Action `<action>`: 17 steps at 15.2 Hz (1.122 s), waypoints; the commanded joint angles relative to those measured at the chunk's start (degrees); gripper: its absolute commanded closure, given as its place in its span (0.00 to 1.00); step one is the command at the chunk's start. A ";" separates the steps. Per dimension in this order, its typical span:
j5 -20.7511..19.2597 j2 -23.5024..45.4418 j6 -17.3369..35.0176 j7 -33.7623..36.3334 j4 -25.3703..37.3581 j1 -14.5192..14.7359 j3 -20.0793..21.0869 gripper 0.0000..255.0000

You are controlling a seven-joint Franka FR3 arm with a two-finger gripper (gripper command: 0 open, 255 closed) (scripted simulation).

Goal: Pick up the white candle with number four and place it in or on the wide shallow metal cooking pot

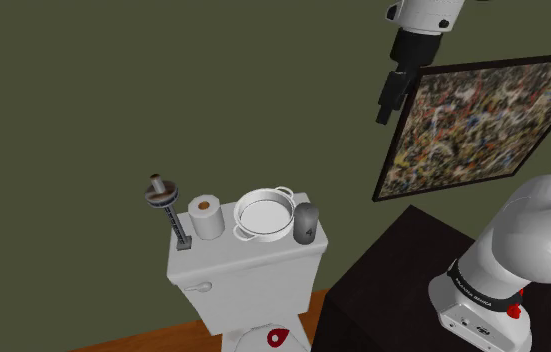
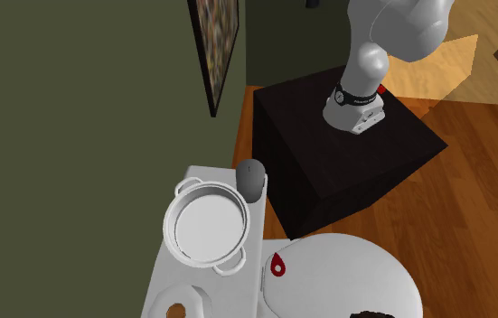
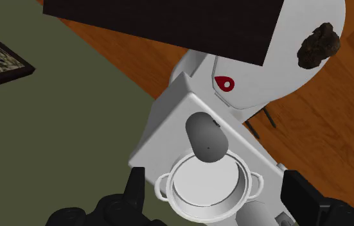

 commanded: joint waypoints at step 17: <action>5.32 9.89 33.50 27.89 -19.85 -3.05 21.34 0.00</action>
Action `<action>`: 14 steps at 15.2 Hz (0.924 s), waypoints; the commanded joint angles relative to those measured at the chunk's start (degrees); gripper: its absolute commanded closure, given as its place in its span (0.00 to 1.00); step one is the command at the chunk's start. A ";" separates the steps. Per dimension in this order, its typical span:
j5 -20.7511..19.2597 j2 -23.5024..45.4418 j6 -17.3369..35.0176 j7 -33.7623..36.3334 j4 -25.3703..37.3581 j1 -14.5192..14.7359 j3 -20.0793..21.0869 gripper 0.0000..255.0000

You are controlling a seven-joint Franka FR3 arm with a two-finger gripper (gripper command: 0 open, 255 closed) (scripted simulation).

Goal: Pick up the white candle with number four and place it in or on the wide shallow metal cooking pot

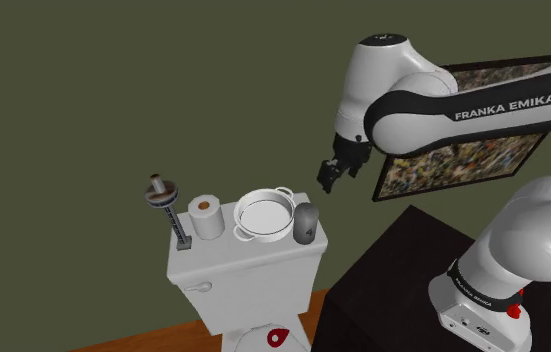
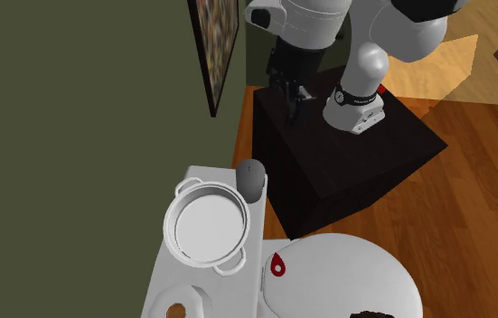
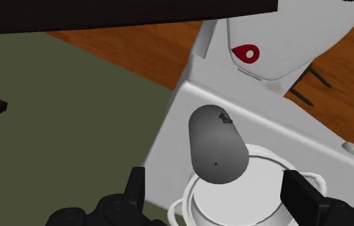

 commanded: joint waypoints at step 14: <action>-23.02 31.50 27.57 38.07 1.34 -18.17 23.13 0.00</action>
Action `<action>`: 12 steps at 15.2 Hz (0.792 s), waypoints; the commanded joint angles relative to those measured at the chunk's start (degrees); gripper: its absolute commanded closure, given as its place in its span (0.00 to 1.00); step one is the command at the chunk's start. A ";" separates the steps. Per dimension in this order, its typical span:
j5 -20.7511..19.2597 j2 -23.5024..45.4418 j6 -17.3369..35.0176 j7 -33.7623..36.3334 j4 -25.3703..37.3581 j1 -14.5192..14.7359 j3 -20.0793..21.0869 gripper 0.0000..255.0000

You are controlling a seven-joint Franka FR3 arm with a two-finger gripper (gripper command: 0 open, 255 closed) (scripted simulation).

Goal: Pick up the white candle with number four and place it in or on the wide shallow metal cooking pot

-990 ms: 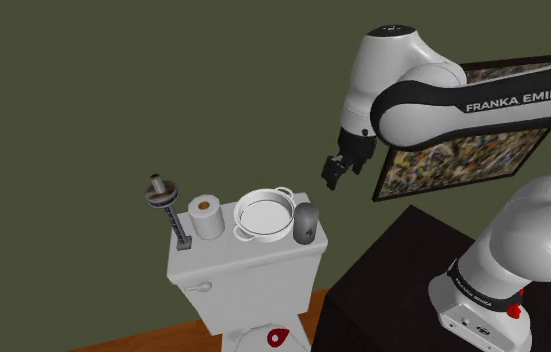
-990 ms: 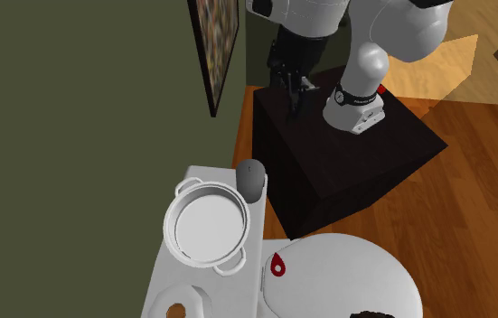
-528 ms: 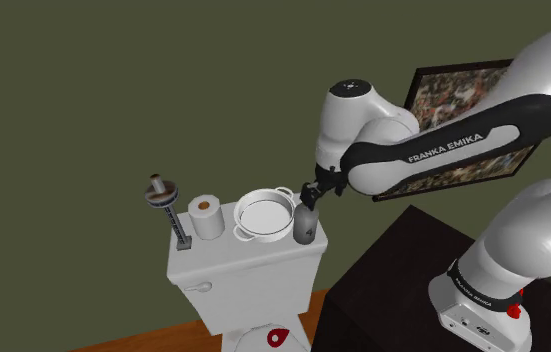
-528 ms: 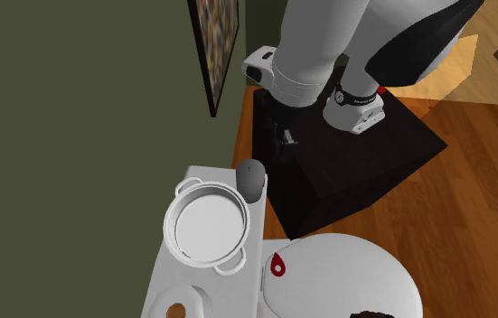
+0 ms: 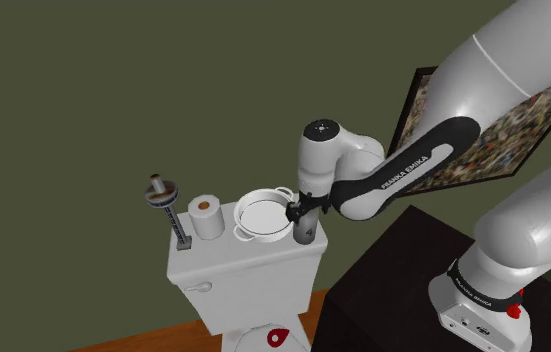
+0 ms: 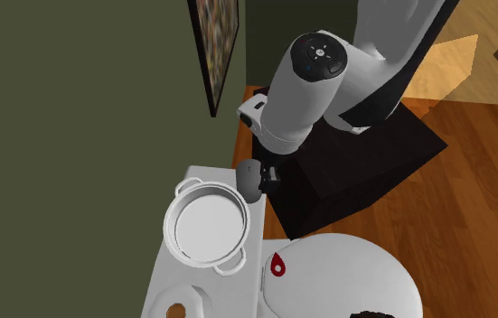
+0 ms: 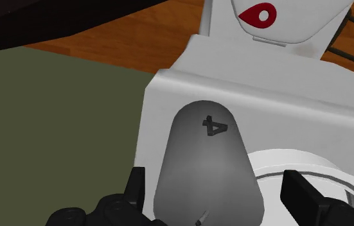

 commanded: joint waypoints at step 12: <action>-12.34 7.13 3.94 8.92 0.28 -3.23 0.63 0.00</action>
